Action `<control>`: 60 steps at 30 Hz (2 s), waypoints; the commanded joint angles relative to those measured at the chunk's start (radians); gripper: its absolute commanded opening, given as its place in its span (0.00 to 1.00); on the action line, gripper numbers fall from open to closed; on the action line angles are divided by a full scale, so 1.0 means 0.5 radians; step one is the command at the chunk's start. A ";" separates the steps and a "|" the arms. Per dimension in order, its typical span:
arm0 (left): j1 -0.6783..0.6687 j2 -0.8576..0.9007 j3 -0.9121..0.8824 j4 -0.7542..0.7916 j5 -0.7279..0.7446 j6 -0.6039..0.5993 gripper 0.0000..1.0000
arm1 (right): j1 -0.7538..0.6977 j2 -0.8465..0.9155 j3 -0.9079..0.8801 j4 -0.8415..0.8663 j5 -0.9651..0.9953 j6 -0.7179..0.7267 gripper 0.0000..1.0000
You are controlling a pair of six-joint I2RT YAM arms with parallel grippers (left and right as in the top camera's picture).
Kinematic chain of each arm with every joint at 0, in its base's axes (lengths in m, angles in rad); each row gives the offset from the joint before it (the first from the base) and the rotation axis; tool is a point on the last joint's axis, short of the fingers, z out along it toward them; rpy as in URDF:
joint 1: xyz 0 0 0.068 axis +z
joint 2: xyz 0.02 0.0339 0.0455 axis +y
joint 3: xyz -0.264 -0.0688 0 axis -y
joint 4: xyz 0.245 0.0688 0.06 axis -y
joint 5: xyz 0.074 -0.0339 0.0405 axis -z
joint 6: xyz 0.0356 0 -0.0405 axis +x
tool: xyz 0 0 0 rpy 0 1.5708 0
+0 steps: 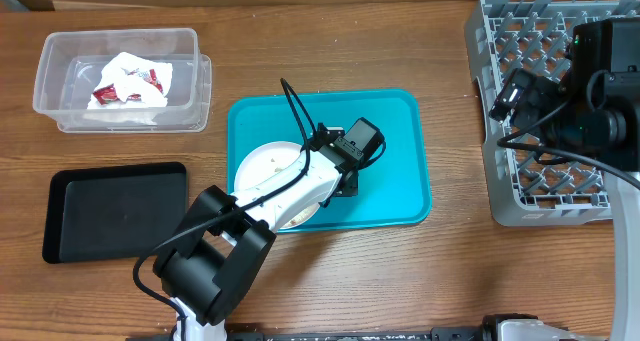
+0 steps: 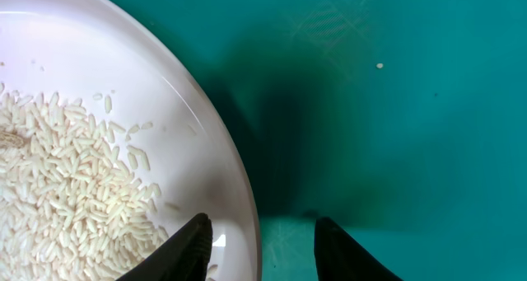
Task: Sort waste into correct bins and load items into the dishwasher
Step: 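Grip the white plate rim with the left gripper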
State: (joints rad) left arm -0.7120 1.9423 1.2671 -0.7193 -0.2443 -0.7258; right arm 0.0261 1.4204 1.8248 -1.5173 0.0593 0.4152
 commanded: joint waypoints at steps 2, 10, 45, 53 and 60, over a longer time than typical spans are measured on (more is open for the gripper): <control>-0.010 0.032 -0.005 0.005 -0.050 0.008 0.43 | -0.006 -0.013 0.002 0.011 0.012 0.009 1.00; -0.010 0.032 -0.008 0.043 -0.058 0.008 0.43 | -0.006 -0.013 0.002 0.011 0.012 0.009 1.00; -0.017 0.033 -0.072 0.085 -0.117 0.031 0.40 | -0.006 -0.013 0.002 0.011 0.012 0.009 1.00; -0.018 0.033 -0.072 0.093 -0.102 0.032 0.13 | -0.006 -0.013 0.002 0.011 0.013 0.009 1.00; -0.017 0.033 -0.069 0.093 -0.102 0.049 0.05 | -0.006 -0.013 0.002 0.011 0.012 0.009 1.00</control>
State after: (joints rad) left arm -0.7139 1.9427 1.2438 -0.6762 -0.2817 -0.7181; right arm 0.0261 1.4204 1.8248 -1.5177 0.0593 0.4149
